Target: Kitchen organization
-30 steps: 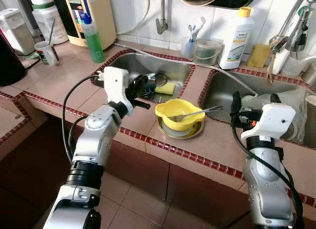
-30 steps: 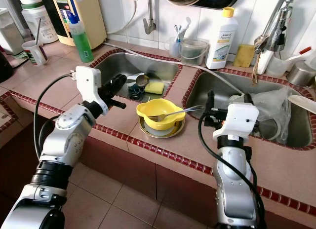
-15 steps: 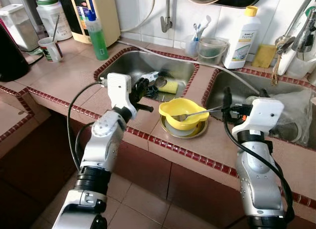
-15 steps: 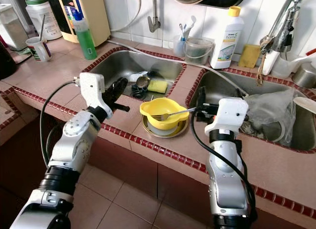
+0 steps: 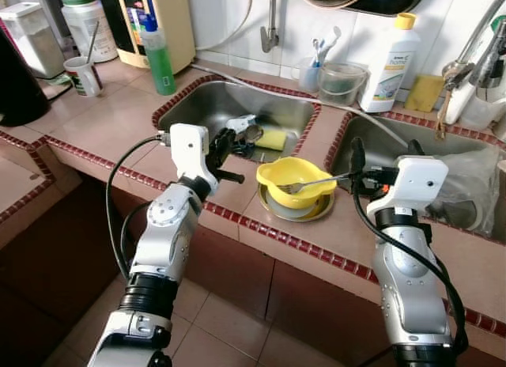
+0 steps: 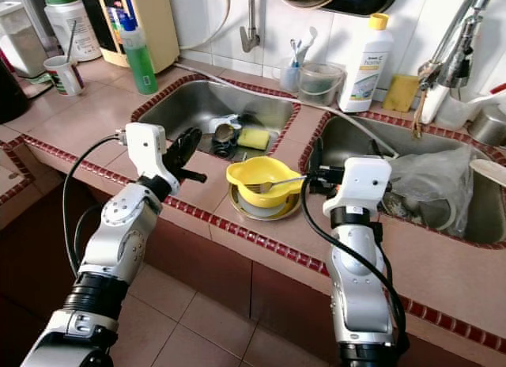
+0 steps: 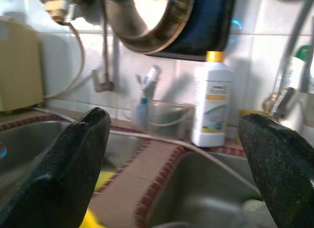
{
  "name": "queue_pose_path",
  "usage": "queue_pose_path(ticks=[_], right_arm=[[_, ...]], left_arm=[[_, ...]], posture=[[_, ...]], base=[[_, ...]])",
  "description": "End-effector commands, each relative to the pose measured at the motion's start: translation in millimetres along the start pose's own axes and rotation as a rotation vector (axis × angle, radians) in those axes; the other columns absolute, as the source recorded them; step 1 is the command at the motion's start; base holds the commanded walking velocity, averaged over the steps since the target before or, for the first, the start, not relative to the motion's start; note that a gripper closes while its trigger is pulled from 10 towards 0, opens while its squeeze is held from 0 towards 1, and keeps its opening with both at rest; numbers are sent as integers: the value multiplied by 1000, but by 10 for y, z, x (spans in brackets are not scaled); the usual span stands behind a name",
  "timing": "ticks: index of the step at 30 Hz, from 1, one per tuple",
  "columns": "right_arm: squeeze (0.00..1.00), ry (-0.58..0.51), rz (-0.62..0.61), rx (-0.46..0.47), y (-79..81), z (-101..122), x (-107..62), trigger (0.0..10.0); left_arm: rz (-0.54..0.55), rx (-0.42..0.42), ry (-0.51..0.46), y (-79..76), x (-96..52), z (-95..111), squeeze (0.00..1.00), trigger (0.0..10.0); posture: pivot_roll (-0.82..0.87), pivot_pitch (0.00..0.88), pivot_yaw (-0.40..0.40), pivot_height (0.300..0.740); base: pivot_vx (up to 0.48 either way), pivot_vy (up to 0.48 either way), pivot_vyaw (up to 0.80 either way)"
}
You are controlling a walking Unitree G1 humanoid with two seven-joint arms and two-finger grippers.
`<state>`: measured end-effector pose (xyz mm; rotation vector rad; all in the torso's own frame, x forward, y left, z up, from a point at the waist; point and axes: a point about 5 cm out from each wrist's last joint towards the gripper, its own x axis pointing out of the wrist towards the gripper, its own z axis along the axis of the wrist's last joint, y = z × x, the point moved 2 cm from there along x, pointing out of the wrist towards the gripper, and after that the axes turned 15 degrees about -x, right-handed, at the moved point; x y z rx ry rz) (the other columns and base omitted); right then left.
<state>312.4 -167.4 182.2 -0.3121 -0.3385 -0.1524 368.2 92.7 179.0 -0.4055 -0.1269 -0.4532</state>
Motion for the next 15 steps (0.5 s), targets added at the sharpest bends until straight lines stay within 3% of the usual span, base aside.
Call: queue_pose_path(ticks=[1,3,10,15], right_arm=[[0,3,25,2,62,-1,1,10000],[0,4,25,2,62,0,1,10000],[0,19,24,17,62,-15,4,10000],[0,29,23,22,57,-24,19,10000]], left_arm=[[2,18,-9,38,5,55,0,10000],[12,28,-9,53,13,64,0,10000],[12,26,-6,50,14,57,0,10000],[10,27,-6,42,21,55,0,10000]], posture=[[-16,0,10,740],[-17,0,11,740],[-20,0,11,740],[-21,0,10,740]], base=[[0,247,0],[0,-371,0],[0,0,0],[0,282,-759]])
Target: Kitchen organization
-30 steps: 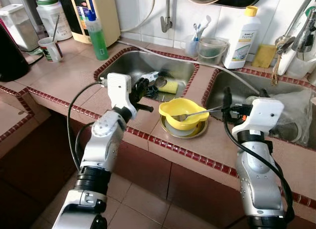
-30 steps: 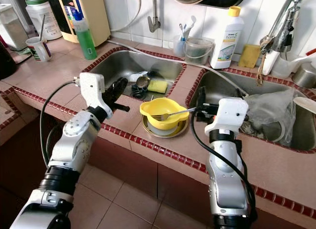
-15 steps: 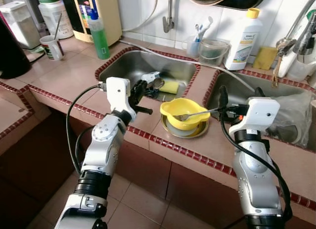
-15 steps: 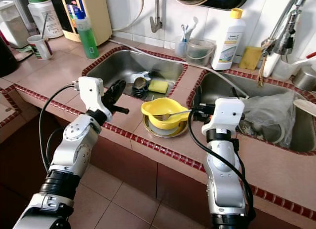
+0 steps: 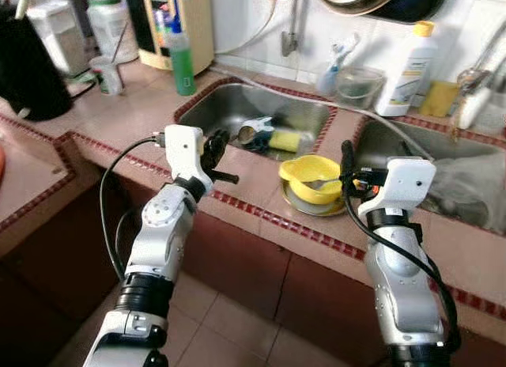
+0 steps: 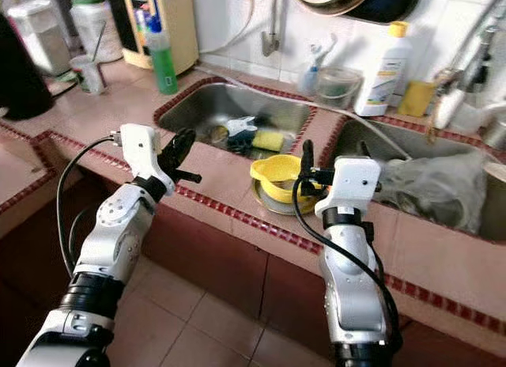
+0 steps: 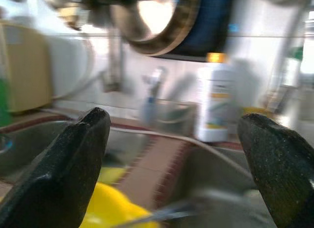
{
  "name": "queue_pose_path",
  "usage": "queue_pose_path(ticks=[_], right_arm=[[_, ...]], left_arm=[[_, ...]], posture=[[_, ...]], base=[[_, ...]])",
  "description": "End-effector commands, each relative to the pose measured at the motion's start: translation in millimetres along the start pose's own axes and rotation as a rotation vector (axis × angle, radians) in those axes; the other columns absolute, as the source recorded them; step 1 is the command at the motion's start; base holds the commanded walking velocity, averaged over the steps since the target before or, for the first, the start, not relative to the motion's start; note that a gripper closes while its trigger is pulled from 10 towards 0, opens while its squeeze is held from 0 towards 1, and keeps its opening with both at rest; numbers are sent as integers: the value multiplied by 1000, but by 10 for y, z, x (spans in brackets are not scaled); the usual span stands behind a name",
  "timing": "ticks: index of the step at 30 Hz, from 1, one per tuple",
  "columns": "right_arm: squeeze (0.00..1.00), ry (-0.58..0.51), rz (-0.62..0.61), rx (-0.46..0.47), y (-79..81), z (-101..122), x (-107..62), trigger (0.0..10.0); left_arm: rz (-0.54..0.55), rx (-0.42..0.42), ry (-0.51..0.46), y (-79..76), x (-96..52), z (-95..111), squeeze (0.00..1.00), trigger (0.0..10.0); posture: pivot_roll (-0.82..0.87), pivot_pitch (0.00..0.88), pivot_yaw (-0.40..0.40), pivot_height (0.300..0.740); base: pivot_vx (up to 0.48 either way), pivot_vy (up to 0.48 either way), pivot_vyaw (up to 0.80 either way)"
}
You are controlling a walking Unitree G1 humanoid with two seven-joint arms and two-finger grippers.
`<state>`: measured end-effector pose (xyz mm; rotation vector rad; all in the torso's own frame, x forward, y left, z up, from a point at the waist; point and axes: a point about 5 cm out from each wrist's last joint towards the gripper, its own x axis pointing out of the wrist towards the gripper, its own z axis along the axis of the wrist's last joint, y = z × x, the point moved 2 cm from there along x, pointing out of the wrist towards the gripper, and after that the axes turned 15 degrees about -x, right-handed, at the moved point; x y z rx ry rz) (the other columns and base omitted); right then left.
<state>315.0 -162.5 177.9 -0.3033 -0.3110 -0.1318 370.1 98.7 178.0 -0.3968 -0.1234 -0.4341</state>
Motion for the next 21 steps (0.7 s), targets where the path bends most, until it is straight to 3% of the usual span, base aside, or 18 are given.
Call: queue_pose_path(ticks=[1,14,21], right_arm=[[0,4,0,11,-8,8,15,10000],[0,-1,4,11,-7,23,27,10000],[0,-23,6,6,-9,51,27,10000]], left_arm=[[-9,17,-8,-20,29,42,0,10000],[-10,14,-8,-27,49,47,0,10000],[-11,11,-6,-27,63,45,0,10000]], posture=[[-21,0,9,740],[-25,0,10,740],[-28,0,9,740]], base=[[0,0,-788],[0,15,-788],[0,358,-480]])
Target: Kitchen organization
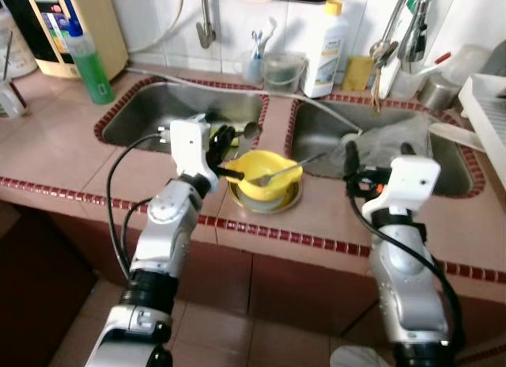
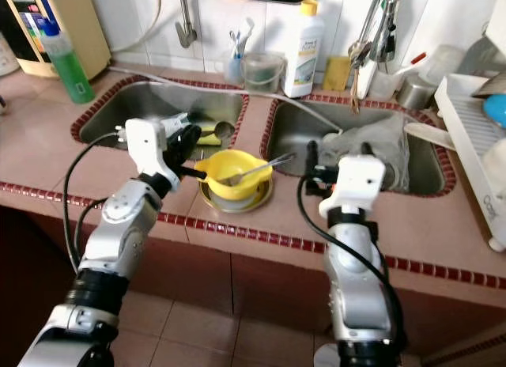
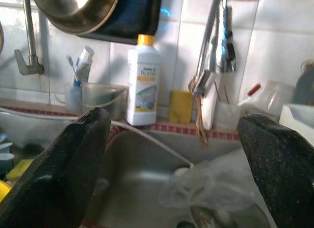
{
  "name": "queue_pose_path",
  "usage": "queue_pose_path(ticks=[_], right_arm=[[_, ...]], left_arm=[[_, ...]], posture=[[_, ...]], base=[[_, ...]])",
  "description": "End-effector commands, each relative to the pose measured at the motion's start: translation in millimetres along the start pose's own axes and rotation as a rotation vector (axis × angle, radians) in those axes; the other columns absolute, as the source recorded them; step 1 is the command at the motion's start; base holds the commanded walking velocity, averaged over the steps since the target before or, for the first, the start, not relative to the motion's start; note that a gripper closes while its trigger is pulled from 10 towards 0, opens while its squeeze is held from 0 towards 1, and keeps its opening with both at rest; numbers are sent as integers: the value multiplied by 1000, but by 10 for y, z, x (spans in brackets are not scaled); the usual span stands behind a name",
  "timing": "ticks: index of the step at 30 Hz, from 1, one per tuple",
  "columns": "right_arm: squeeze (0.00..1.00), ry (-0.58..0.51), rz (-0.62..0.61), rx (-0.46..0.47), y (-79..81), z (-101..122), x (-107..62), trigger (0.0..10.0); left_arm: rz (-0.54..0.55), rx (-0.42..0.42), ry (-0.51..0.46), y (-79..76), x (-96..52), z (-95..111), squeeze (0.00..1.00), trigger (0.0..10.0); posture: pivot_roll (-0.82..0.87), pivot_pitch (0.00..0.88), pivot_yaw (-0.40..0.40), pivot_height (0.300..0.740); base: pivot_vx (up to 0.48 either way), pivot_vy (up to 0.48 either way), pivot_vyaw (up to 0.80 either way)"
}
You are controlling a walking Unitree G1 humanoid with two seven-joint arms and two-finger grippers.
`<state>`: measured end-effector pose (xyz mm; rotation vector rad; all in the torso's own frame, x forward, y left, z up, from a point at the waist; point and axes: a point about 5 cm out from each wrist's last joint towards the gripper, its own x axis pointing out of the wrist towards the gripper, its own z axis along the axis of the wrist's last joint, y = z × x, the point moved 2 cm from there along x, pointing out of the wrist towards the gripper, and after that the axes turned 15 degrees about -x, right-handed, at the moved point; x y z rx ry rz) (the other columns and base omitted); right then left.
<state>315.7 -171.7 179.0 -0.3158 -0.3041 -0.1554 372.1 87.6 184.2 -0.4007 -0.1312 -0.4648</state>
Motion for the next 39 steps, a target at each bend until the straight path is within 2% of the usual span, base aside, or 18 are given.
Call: queue_pose_path(ticks=[1,16,33,39], right_arm=[[0,-33,25,23,78,73,7,10000],[0,-51,48,29,116,104,-13,10000],[0,-52,136,42,243,80,-82,10000],[0,-52,141,46,259,85,-83,10000]], left_arm=[[21,16,-4,78,-13,33,0,10000],[1,14,2,29,7,9,0,10000],[-49,63,29,-13,-27,-30,0,10000],[-56,68,25,-14,-30,-16,0,10000]], posture=[[-28,0,9,740],[-34,0,7,740],[-25,0,4,740],[-24,0,5,740]], base=[[0,480,0],[0,480,0],[0,0,0],[274,0,0]])
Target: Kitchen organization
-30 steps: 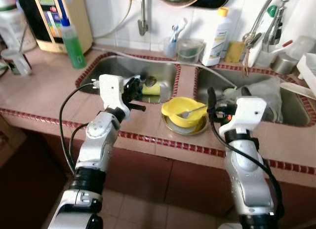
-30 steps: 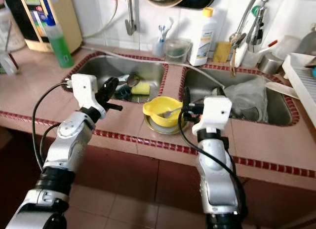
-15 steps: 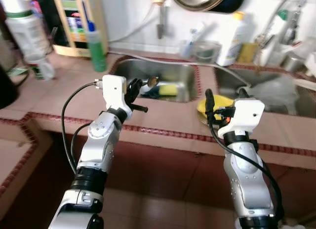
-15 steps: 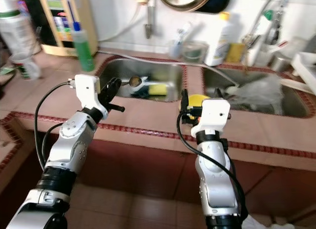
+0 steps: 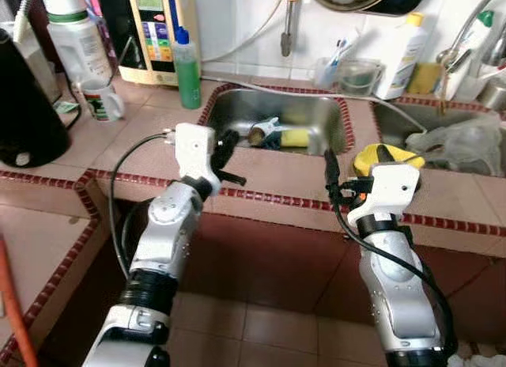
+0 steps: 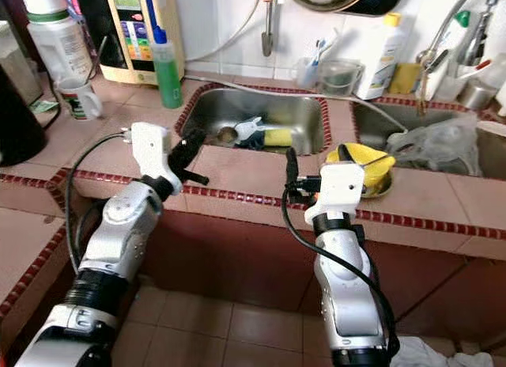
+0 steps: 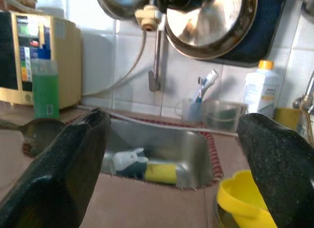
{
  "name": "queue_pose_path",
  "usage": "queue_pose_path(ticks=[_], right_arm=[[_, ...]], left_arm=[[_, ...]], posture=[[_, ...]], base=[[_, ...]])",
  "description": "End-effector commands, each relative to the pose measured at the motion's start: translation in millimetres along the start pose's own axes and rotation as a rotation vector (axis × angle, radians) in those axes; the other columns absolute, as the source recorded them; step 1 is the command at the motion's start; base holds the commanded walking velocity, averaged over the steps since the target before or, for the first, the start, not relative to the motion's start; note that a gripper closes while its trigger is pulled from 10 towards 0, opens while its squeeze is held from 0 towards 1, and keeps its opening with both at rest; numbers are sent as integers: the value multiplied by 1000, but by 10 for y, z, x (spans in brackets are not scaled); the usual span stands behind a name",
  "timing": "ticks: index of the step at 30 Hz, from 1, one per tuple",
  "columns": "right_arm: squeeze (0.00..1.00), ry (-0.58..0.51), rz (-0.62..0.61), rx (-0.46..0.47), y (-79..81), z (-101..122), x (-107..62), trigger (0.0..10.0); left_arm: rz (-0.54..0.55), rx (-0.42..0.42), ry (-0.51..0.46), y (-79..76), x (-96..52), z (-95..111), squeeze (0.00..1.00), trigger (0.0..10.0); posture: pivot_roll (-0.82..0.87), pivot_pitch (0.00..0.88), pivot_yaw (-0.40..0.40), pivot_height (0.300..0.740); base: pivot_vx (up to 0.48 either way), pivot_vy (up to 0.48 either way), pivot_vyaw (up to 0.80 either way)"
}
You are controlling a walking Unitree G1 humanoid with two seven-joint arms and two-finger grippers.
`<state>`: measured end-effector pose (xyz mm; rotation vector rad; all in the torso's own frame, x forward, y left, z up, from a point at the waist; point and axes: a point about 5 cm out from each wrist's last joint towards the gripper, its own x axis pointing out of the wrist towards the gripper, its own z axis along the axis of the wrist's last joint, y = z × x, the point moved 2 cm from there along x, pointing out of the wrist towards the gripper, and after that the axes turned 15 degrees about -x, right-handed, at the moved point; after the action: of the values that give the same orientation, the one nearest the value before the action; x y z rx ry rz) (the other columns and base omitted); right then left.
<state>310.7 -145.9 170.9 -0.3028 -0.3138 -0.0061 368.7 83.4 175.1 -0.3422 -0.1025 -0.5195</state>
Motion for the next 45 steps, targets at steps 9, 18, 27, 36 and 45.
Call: queue_pose_path(ticks=[9,18,27,36,45], right_arm=[[0,-22,5,12,4,64,16,10000],[0,-22,10,11,1,67,15,10000],[0,-24,9,11,-6,74,27,10000],[0,-27,13,10,-10,80,37,10000],[0,-9,48,1,27,35,-16,10000]], left_arm=[[-9,24,-23,5,-6,82,0,10000],[-7,22,-25,7,-5,85,0,10000],[-9,22,-27,3,13,95,0,10000],[-10,22,-30,-4,29,100,0,10000],[-30,8,-19,-42,33,64,0,10000]], posture=[[-26,0,4,740],[-26,0,3,740],[-31,0,4,740],[-33,0,3,740],[-36,0,-1,740]], base=[[326,0,0],[328,0,0],[329,0,0],[330,0,0],[196,0,0]])
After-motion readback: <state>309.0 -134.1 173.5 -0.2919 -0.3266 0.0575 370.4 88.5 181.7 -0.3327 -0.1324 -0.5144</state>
